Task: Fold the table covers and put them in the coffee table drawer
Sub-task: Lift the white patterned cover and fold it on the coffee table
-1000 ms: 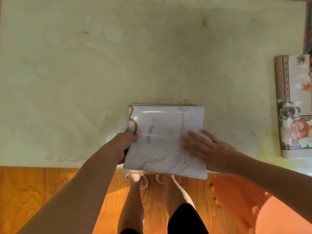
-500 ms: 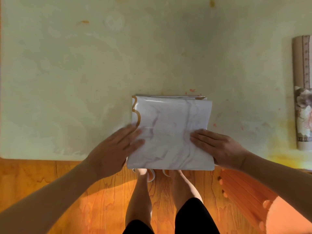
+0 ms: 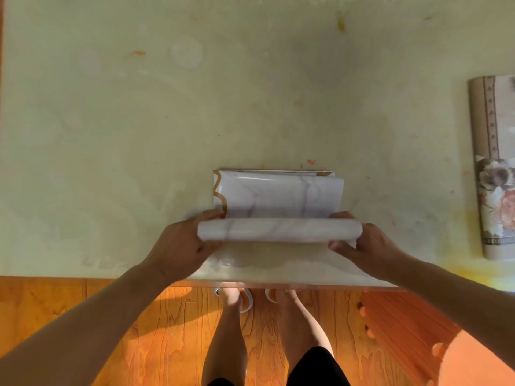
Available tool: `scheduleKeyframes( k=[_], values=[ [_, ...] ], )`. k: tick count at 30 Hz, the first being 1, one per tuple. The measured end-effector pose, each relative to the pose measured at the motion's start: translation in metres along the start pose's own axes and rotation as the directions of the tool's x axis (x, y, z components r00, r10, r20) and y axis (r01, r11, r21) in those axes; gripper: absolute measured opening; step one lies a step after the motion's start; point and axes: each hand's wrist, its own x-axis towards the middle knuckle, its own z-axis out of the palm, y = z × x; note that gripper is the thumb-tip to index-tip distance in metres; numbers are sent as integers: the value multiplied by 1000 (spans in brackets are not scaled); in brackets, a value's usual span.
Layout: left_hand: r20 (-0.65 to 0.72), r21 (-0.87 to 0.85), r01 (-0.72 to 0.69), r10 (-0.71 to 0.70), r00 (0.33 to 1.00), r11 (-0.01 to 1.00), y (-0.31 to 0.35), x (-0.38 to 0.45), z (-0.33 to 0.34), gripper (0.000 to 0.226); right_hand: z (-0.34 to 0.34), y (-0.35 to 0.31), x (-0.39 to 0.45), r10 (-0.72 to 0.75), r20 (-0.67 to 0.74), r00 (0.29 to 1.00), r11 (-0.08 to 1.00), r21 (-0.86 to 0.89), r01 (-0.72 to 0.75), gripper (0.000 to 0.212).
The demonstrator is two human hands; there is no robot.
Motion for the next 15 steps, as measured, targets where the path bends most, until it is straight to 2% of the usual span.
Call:
scheduleKeyframes(
  k=[2, 4, 6, 8, 11, 14, 15],
  values=[
    [-28, 27, 149, -148, 989, 988, 12, 14, -5, 86, 3, -13, 10, 161, -103, 982, 962, 236, -133, 51],
    [-4, -38, 312, -312, 950, 949, 22, 25, -5, 86, 6, -31, 25, 324, -214, 921, 894, 387, -225, 36],
    [-53, -99, 425, -432, 900, 900, 34, 40, -2, 76, 11, -46, 40, 465, -300, 833, 825, 488, -285, 32],
    [-77, -89, 555, -561, 824, 827, 50, 58, -1, 61, 17, -54, 53, 587, -328, 740, 758, 545, -359, 41],
    [-17, -94, 678, -682, 731, 729, 66, 77, 0, 53, 25, -59, 67, 717, -342, 607, 669, 582, -463, 56],
    [20, -210, 753, -768, 641, 623, 71, 84, 3, 54, 25, -62, 76, 777, -324, 539, 605, 622, -498, 61],
    [-17, -222, 760, -781, 624, 611, 76, 85, 4, 55, 24, -62, 78, 798, -295, 525, 571, 648, -505, 62]
  ],
)
